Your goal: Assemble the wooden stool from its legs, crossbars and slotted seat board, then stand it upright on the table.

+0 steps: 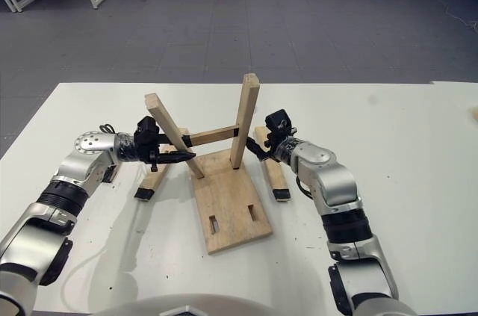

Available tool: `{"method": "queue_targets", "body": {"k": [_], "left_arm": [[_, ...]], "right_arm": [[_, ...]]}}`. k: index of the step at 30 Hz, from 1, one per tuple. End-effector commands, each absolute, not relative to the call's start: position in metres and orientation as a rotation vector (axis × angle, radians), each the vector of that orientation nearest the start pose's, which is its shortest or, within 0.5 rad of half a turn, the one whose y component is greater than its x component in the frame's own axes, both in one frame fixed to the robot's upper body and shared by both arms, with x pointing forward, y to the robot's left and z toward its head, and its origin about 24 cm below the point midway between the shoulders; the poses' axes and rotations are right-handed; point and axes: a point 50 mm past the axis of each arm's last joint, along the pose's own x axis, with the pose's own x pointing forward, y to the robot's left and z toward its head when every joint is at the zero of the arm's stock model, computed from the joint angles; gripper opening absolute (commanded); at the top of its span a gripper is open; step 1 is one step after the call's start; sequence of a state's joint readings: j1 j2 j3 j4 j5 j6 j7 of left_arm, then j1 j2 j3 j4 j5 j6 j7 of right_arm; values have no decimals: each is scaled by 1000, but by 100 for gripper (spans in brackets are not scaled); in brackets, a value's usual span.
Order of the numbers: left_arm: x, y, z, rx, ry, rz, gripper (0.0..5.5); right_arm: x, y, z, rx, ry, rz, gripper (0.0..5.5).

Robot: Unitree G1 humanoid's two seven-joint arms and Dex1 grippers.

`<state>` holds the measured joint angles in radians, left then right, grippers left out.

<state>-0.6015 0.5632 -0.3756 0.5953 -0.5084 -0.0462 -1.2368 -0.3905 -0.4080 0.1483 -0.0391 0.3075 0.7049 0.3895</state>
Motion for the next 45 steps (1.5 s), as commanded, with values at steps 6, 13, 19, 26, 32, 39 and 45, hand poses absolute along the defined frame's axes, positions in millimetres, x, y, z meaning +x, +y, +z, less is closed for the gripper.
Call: {"method": "queue_targets", "body": {"k": [6, 13, 19, 26, 32, 39, 45], "left_arm": [[295, 161, 13, 543, 489, -1450, 206], [310, 135, 41, 512, 186, -1509, 206], [315, 131, 58, 551, 117, -1591, 257], [319, 146, 58, 625, 147, -1563, 389], [330, 178, 79, 674, 116, -1400, 435], [317, 206, 100, 510, 15, -1020, 435], [276, 219, 103, 310, 79, -491, 435]], "right_arm": [[230, -180, 92, -349, 630, 1112, 415], [204, -159, 79, -338, 690, 1320, 415], [206, -165, 70, -350, 704, 1274, 415], [201, -160, 65, -327, 684, 1238, 415], [212, -175, 76, -325, 640, 1091, 415], [224, -210, 95, -353, 580, 872, 415], [193, -248, 75, -532, 725, 798, 415]]}}
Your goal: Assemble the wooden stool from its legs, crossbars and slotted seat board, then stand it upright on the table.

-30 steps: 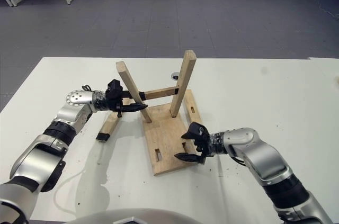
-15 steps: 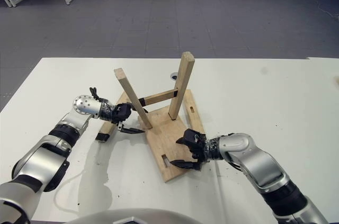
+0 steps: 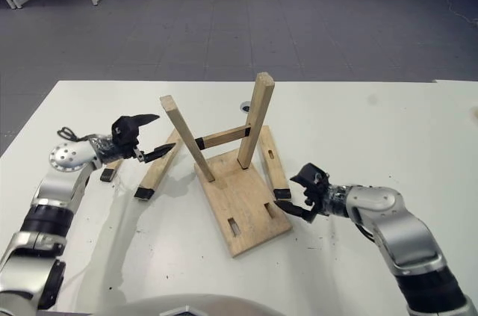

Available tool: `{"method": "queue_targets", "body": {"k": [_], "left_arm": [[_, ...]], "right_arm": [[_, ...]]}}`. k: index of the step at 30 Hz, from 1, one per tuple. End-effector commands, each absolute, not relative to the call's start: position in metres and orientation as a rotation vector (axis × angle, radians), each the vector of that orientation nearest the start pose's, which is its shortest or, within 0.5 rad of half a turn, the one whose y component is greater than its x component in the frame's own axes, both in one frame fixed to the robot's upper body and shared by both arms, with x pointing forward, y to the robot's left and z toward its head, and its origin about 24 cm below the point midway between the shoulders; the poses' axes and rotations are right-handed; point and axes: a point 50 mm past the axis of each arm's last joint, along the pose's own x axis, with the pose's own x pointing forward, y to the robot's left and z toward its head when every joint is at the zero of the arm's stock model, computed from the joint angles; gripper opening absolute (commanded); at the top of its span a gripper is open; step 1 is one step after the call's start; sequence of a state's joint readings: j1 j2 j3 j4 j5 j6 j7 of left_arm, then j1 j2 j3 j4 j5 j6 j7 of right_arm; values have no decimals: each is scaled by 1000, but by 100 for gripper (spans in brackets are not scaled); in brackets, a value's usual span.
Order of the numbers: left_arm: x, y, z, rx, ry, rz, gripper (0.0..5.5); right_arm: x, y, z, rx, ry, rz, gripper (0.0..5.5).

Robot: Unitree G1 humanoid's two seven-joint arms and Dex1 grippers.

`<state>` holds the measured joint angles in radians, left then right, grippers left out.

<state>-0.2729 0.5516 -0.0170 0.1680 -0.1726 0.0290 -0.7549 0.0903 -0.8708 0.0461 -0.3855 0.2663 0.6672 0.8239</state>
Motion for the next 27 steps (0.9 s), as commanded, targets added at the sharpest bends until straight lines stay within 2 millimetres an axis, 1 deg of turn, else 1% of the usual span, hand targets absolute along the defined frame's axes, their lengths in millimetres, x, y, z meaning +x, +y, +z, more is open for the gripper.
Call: {"method": "queue_targets", "body": {"k": [1, 2, 4, 6, 8, 10, 13, 15, 16, 18, 19, 20, 21, 23, 24, 26, 27], "left_arm": [[273, 218, 109, 270, 71, -424, 435], [271, 216, 115, 239, 63, -377, 435], [272, 210, 129, 161, 46, -292, 435], [276, 203, 141, 112, 36, -261, 435], [281, 195, 152, 98, 24, -269, 435], [285, 190, 160, 83, 19, -276, 435], [290, 192, 169, 51, 10, -247, 435], [294, 197, 177, 21, -7, -203, 435], [297, 200, 185, 8, -26, -178, 435], [303, 202, 204, -48, -64, -179, 435], [305, 199, 217, -88, -83, -212, 435], [306, 196, 225, -114, -91, -239, 435], [306, 192, 235, -136, -101, -274, 435], [308, 184, 247, -150, -105, -321, 435], [309, 177, 251, -159, -102, -353, 435], [311, 161, 255, -181, -91, -417, 435], [311, 154, 256, -193, -85, -444, 435]], "right_arm": [[189, -252, 72, -563, 742, 792, 415], [187, -254, 69, -590, 754, 793, 415], [184, -249, 63, -626, 753, 824, 415], [184, -233, 60, -613, 720, 874, 415], [183, -214, 59, -577, 678, 921, 415], [182, -203, 59, -551, 660, 943, 415], [184, -202, 60, -552, 664, 940, 415], [185, -206, 60, -558, 673, 927, 415], [186, -210, 61, -563, 677, 916, 415], [189, -216, 67, -572, 680, 898, 415], [193, -219, 77, -571, 661, 891, 415], [195, -220, 84, -569, 647, 888, 415], [201, -218, 96, -562, 607, 888, 415], [207, -207, 113, -522, 525, 901, 415], [207, -196, 120, -472, 480, 918, 415], [203, -175, 125, -367, 420, 958, 415], [201, -165, 123, -318, 413, 978, 415]]}}
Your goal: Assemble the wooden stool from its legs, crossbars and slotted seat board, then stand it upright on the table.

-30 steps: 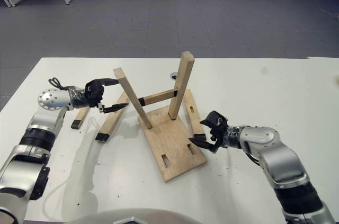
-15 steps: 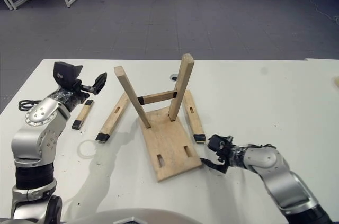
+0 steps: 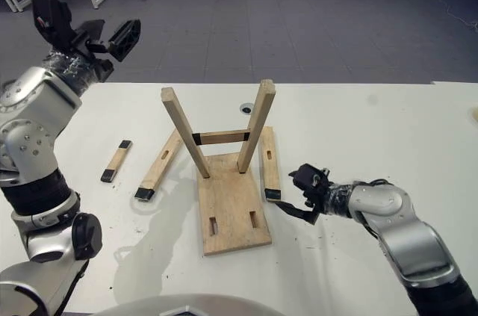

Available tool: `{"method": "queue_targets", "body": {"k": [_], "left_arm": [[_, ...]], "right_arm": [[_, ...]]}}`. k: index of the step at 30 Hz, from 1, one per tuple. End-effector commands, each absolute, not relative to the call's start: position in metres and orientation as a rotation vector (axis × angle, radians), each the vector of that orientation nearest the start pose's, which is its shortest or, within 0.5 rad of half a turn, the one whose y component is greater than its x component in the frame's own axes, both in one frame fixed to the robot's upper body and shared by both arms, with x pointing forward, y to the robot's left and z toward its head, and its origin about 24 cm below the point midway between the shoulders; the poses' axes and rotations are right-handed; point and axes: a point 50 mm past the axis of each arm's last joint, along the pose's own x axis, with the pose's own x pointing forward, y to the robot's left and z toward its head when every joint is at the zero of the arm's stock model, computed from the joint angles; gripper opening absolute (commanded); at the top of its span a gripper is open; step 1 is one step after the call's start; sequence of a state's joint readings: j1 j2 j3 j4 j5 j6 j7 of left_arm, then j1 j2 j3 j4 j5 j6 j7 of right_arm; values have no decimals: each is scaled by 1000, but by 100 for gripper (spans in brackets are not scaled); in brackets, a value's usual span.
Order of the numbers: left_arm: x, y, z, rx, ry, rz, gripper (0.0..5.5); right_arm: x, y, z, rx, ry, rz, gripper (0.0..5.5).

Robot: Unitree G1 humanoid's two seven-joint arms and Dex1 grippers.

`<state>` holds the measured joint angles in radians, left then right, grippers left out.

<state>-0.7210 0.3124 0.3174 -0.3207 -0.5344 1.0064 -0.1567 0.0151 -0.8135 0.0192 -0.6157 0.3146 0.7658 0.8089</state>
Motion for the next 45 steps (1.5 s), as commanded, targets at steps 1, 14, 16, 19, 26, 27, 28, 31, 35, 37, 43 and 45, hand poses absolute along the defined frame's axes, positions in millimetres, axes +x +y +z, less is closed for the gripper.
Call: {"method": "queue_targets", "body": {"k": [1, 14, 16, 19, 26, 27, 28, 31, 35, 37, 43, 45], "left_arm": [[312, 145, 255, -218, -74, -476, 435], [316, 105, 274, -316, -196, -594, 435], [318, 104, 256, -250, -119, -566, 435], [314, 97, 192, -213, 119, -535, 435], [303, 90, 163, -241, 169, -519, 435], [303, 88, 174, -262, 124, -539, 435], [302, 86, 190, -292, 70, -572, 435], [295, 80, 245, -388, -100, -654, 435], [269, 85, 339, -543, -403, -746, 435], [263, 96, 352, -494, -451, -700, 435], [264, 158, 242, -215, -185, -232, 435], [260, 186, 205, -123, -89, -98, 435]], "right_arm": [[197, -156, 114, -267, 431, 1003, 415], [187, -136, 20, -262, 671, 1026, 415], [186, -135, 21, -280, 668, 1032, 415], [191, -131, 28, -278, 637, 1032, 415], [187, -128, 33, -265, 628, 1031, 415], [186, -129, 30, -267, 636, 1030, 415], [184, -129, 28, -267, 644, 1027, 415], [182, -128, 23, -262, 656, 1018, 415], [184, -130, 23, -254, 648, 993, 415], [191, -131, 33, -246, 605, 980, 415], [223, -140, 123, -177, 249, 847, 415], [218, -160, 132, -217, 271, 804, 415]]}}
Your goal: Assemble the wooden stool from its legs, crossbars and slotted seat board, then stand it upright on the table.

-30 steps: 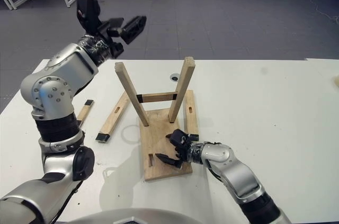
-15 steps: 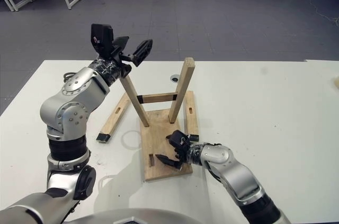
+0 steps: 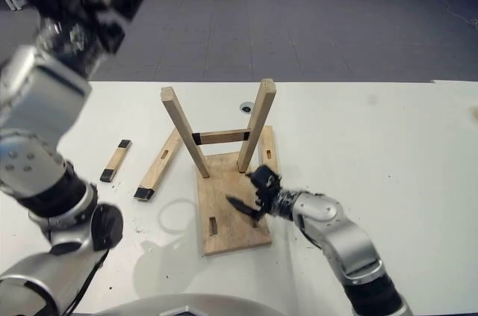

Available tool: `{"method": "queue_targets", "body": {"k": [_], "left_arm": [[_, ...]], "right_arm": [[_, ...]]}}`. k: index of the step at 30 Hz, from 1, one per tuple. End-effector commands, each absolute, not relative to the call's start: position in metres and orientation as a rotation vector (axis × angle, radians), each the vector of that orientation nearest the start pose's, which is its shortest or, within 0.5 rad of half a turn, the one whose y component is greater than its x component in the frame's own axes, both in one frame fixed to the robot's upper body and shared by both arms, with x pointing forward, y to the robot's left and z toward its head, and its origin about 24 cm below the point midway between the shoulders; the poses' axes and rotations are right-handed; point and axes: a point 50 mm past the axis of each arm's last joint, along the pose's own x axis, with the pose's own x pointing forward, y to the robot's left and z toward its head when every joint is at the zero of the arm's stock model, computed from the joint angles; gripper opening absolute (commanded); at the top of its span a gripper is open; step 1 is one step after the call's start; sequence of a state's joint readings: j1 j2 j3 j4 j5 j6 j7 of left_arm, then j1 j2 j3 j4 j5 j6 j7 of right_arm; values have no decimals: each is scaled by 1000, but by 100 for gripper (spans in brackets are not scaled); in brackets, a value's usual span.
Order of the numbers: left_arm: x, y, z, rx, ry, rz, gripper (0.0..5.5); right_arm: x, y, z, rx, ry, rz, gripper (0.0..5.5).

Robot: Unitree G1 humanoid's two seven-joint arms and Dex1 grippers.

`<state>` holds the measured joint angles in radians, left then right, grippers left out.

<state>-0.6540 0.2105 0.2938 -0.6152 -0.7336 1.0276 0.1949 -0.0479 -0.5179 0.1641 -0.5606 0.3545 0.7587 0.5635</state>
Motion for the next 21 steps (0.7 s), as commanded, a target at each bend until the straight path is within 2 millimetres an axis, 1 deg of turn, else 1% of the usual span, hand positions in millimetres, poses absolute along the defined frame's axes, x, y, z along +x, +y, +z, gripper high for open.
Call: {"method": "queue_targets", "body": {"k": [1, 2, 4, 5, 6, 9, 11, 14, 17, 19, 21], "left_arm": [[255, 200, 185, -89, -30, -35, 435], [250, 210, 168, -74, 21, 8, 435], [239, 223, 142, -45, 90, 54, 435], [234, 227, 133, -41, 118, 70, 435], [231, 232, 122, -46, 151, 87, 435], [223, 239, 97, -68, 248, 74, 435], [216, 248, 76, -67, 335, 50, 435], [207, 268, 50, 26, 430, 8, 435], [207, 286, 34, 105, 485, -28, 435], [210, 288, 28, 89, 504, -68, 435], [212, 286, 19, 80, 540, -137, 435]], "right_arm": [[213, -174, 129, -237, 317, 773, 415], [207, -189, 123, -276, 380, 740, 415], [197, -212, 109, -367, 492, 693, 415], [194, -220, 103, -402, 531, 670, 415], [194, -225, 97, -398, 545, 628, 415], [190, -227, 84, -333, 540, 532, 415], [191, -226, 85, -267, 507, 474, 415], [197, -226, 90, -180, 453, 399, 415], [201, -221, 94, -129, 429, 380, 415], [201, -218, 95, -117, 429, 386, 415], [202, -214, 97, -109, 424, 392, 415]]}}
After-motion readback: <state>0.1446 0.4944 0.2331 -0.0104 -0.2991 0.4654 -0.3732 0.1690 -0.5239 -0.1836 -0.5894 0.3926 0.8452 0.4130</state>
